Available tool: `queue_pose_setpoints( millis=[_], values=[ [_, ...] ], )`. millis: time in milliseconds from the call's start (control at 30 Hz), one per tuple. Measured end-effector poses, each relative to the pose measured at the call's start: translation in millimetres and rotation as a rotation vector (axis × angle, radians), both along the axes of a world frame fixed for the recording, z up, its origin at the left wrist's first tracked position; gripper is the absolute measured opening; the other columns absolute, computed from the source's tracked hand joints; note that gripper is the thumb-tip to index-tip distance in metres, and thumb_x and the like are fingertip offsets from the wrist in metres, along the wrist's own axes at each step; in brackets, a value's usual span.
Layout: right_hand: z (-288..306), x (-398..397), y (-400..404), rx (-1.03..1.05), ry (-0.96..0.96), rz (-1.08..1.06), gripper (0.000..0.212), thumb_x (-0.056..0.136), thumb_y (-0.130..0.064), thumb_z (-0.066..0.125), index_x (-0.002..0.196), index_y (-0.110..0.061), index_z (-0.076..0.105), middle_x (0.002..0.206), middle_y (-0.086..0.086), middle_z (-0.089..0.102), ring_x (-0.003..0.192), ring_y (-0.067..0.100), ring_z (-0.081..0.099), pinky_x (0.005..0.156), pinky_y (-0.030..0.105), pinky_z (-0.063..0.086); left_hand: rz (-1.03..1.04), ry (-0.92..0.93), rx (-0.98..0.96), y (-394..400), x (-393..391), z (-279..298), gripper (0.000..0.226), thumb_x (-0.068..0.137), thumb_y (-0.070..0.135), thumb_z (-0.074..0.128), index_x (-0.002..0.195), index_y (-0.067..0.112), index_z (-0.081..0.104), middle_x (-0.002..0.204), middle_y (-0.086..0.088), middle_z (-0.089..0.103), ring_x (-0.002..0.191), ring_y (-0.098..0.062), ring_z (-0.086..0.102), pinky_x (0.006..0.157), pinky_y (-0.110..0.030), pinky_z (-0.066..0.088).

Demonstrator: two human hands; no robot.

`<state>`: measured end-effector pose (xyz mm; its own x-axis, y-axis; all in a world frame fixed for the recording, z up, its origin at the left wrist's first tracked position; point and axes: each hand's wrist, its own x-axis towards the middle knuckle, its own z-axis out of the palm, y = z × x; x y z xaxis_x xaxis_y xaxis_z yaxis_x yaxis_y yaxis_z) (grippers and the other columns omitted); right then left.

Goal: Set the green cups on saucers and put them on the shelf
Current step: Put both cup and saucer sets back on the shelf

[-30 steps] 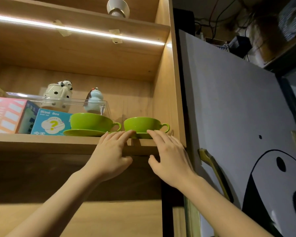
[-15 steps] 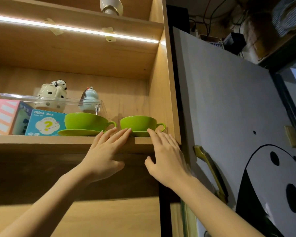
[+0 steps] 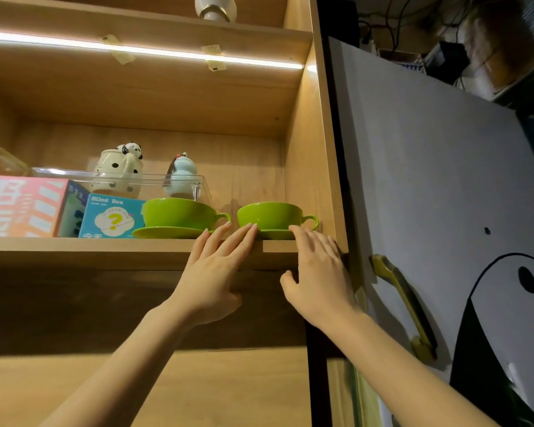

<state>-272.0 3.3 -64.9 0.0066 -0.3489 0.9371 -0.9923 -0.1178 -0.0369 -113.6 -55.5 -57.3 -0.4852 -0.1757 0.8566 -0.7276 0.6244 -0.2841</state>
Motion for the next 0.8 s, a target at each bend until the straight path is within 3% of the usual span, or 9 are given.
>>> queue_pose_setpoints(
  millis=[100, 167, 233, 300, 367, 467, 567, 667, 800],
  values=[
    [-1.8, 3.9, -0.2, -0.017, -0.065, 0.011, 0.067, 0.089, -0.023, 0.049, 0.146, -0.018, 0.014, 0.156, 0.006, 0.020, 0.145, 0.020, 0.011, 0.118, 0.034, 0.008, 0.134, -0.063, -0.127, -4.6, 0.9, -7.6, 0.117, 0.054, 0.023, 0.073, 0.145, 0.022, -0.001, 0.154, -0.004, 0.023, 0.142, -0.030, 0.018, 0.110, -0.043, 0.003],
    [-5.7, 5.9, 0.5, -0.006, -0.101, -0.010, 0.071, 0.090, -0.024, 0.048, 0.147, -0.015, 0.007, 0.158, 0.006, 0.011, 0.146, 0.020, 0.005, 0.119, 0.034, 0.012, 0.207, -0.070, -0.178, -7.0, 0.8, -10.8, 0.118, 0.043, 0.027, 0.078, 0.143, 0.014, 0.017, 0.149, -0.010, 0.034, 0.136, -0.033, 0.030, 0.105, -0.049, 0.016],
    [-10.9, 4.9, 1.9, 0.016, -0.070, -0.060, 0.074, 0.091, -0.026, 0.046, 0.147, -0.015, -0.001, 0.159, 0.005, 0.002, 0.146, 0.019, -0.002, 0.118, 0.033, 0.007, 0.210, -0.060, -0.142, -2.9, 0.1, -13.4, 0.116, 0.051, 0.028, 0.077, 0.145, 0.016, 0.009, 0.152, -0.008, 0.016, 0.139, -0.030, 0.015, 0.108, -0.048, 0.012],
    [-15.1, 1.7, 5.4, 0.064, 0.002, -0.119, 0.078, 0.091, -0.026, 0.045, 0.146, -0.015, -0.009, 0.159, 0.005, -0.007, 0.146, 0.019, -0.010, 0.113, 0.031, -0.005, 0.165, -0.046, -0.108, 3.1, -1.4, -11.2, 0.106, 0.072, 0.030, 0.064, 0.138, 0.023, -0.019, 0.148, -0.001, -0.018, 0.138, -0.024, -0.016, 0.112, -0.043, -0.005],
    [-14.4, -1.5, 12.1, 0.139, 0.044, -0.146, 0.081, 0.090, -0.026, 0.045, 0.145, -0.016, -0.013, 0.158, 0.005, -0.013, 0.145, 0.019, -0.014, 0.111, 0.031, -0.009, 0.158, -0.077, -0.009, 11.4, 0.6, -5.8, 0.098, 0.081, 0.033, 0.054, 0.130, 0.025, -0.030, 0.141, 0.005, -0.033, 0.135, -0.017, -0.029, 0.113, -0.040, -0.011],
    [-2.5, -4.3, 26.4, 0.272, 0.072, -0.134, 0.079, 0.090, -0.029, 0.044, 0.147, -0.015, -0.009, 0.159, 0.004, -0.010, 0.145, 0.018, -0.010, 0.117, 0.035, -0.002, 0.108, -0.045, 0.077, 21.7, 12.6, -3.3, 0.093, 0.082, 0.032, 0.051, 0.139, 0.027, -0.022, 0.150, 0.006, -0.025, 0.140, -0.013, -0.022, 0.115, -0.037, -0.010],
    [11.5, -7.3, 41.6, 0.383, 0.087, -0.095, 0.075, 0.089, -0.031, 0.044, 0.148, -0.016, -0.001, 0.159, 0.003, -0.002, 0.146, 0.017, -0.003, 0.120, 0.038, 0.005, 0.173, 0.080, 0.013, 26.1, 32.9, -7.7, 0.087, 0.082, 0.030, 0.050, 0.145, 0.024, -0.010, 0.155, -0.002, -0.018, 0.143, -0.018, -0.017, 0.115, -0.038, -0.008],
    [13.4, -10.4, 49.1, 0.455, 0.125, -0.114, 0.078, 0.088, -0.029, 0.046, 0.147, -0.018, -0.003, 0.159, 0.001, -0.003, 0.146, 0.016, -0.003, 0.120, 0.040, 0.010, 0.252, 0.252, 0.110, 26.2, 49.9, -10.8, 0.089, 0.082, 0.037, 0.051, 0.145, 0.020, -0.010, 0.155, -0.012, -0.020, 0.143, -0.025, -0.018, 0.116, -0.041, -0.006],
    [11.0, -6.9, 52.0, 0.460, 0.116, -0.127, 0.083, 0.087, -0.026, 0.048, 0.146, -0.022, -0.011, 0.159, 0.000, -0.005, 0.146, 0.016, -0.005, 0.120, 0.042, 0.011, 0.294, 0.242, 0.153, 21.2, 64.5, -14.1, 0.093, 0.082, 0.044, 0.051, 0.144, 0.025, -0.016, 0.155, -0.009, -0.022, 0.143, -0.023, -0.017, 0.116, -0.044, -0.004]
  ],
)
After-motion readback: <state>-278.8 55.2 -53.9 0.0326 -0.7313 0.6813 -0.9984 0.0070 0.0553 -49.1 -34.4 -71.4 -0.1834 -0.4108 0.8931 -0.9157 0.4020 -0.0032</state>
